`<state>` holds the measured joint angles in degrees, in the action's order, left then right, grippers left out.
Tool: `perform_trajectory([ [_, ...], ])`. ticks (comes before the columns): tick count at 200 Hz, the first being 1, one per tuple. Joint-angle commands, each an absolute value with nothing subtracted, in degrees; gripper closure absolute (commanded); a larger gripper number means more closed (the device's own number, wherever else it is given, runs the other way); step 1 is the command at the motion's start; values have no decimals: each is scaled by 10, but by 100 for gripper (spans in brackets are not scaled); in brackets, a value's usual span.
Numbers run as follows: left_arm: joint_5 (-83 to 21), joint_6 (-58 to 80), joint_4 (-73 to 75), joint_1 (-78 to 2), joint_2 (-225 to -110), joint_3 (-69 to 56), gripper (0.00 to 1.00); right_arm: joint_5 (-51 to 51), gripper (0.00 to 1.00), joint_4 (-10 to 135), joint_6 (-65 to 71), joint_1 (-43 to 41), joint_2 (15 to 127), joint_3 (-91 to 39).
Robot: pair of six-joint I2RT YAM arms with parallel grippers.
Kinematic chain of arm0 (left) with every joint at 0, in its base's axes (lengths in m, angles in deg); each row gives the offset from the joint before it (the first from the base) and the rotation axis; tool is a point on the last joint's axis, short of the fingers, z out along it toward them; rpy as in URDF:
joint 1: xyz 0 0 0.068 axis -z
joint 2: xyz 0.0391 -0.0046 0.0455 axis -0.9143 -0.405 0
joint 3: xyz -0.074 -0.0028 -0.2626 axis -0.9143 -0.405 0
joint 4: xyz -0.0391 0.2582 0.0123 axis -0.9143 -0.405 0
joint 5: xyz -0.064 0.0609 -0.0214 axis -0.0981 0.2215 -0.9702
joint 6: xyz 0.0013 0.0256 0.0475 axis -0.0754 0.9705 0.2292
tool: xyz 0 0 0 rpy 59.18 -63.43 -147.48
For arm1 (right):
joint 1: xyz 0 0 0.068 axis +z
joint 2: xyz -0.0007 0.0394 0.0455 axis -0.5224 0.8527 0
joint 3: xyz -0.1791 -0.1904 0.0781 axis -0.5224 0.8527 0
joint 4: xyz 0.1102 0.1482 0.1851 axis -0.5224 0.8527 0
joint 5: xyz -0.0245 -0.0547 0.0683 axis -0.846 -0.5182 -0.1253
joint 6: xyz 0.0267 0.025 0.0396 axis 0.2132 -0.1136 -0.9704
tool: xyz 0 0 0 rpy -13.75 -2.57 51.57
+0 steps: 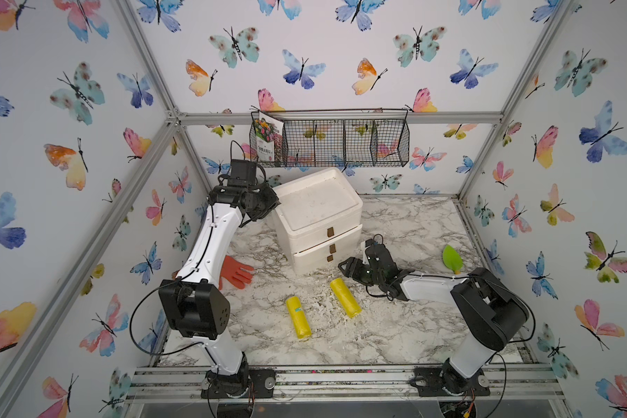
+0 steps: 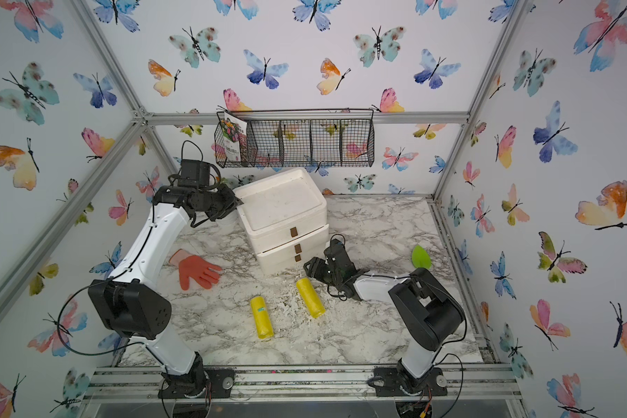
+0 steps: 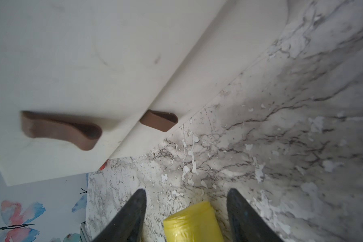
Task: Sort the rolls of trash bags by color and place them into the drawer
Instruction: Close the drawer of the storage box.
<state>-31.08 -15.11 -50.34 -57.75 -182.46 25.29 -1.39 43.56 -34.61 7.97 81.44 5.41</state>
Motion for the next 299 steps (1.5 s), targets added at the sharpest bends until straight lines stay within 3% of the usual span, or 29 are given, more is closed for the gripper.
perform_trajectory([
  [1, -292, -139, -515, -576, -1816, 289, 98, 10, 35, 414, -359, 77, 829, 38],
  [54, -306, -105, -525, -571, -1907, 403, 100, 39, 35, 400, -381, 74, 855, 1],
  [90, -297, -89, -496, -567, -1916, 387, 100, 29, 35, 400, -385, 74, 848, 7],
  [246, -150, 43, -622, -535, -2020, 491, 100, 20, 34, 421, -377, 74, 841, 4],
  [299, -145, 65, -675, -527, -2068, 547, 100, 14, 34, 423, -379, 75, 831, 16],
])
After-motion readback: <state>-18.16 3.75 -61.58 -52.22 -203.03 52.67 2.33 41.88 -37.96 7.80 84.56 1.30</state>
